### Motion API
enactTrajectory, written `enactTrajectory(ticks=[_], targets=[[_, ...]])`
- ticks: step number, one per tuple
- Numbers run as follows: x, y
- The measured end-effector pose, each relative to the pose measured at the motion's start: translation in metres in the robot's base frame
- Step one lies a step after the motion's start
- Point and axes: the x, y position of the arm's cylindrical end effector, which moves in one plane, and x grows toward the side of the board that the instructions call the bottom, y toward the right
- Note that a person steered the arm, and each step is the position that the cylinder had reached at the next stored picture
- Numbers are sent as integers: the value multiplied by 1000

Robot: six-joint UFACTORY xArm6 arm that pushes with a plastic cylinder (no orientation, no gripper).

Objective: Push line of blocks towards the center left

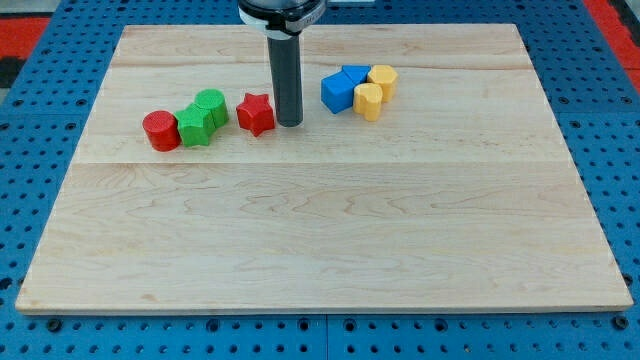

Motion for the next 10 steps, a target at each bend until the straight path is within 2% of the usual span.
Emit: enactTrajectory(ticks=[1,2,4,6,8,10], targets=[[-4,31],[-5,33],[-5,-14],[-6,-16],[0,-50],[-1,-33]])
